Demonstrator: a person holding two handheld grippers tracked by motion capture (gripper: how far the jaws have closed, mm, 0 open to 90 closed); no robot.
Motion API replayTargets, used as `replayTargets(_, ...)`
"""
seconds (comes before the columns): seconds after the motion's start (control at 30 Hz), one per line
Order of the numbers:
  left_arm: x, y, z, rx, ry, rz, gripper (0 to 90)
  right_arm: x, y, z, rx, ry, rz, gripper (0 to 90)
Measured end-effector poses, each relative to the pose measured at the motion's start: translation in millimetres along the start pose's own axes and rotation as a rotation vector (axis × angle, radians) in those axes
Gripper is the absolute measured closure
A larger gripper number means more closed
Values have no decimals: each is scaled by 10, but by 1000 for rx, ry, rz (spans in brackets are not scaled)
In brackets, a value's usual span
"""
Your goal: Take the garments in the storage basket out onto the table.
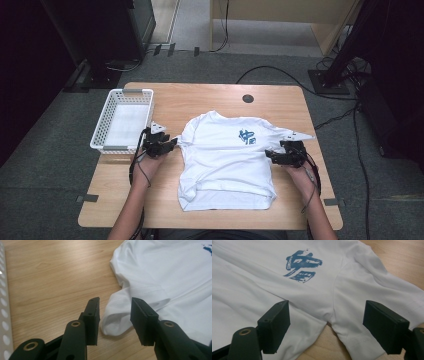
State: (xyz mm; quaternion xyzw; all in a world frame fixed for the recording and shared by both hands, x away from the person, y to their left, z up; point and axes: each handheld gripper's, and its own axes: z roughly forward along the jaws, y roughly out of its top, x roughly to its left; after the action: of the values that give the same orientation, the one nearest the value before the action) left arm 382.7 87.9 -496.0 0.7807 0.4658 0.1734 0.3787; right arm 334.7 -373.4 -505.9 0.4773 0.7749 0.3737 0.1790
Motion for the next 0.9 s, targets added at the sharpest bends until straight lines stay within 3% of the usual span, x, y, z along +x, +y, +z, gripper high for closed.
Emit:
replayTargets(0.17,-54,72,78,-5,-25,12,532,46,57,47,-1,6,-13,220)
replayTargets(0.43,-114,140,224,10,-53,24,528,90,99,148,23,10,-33,219)
replayTargets(0.63,-136,154,326,38,-65,14,603,99,85,228,35,18,-32,219)
replayTargets(0.77,-153,167,342,35,-52,41,695,123,74,267,41,19,-43,219)
replayTargets(0.9,-139,189,352,51,-51,38,774,135,56,293,45,15,-55,218)
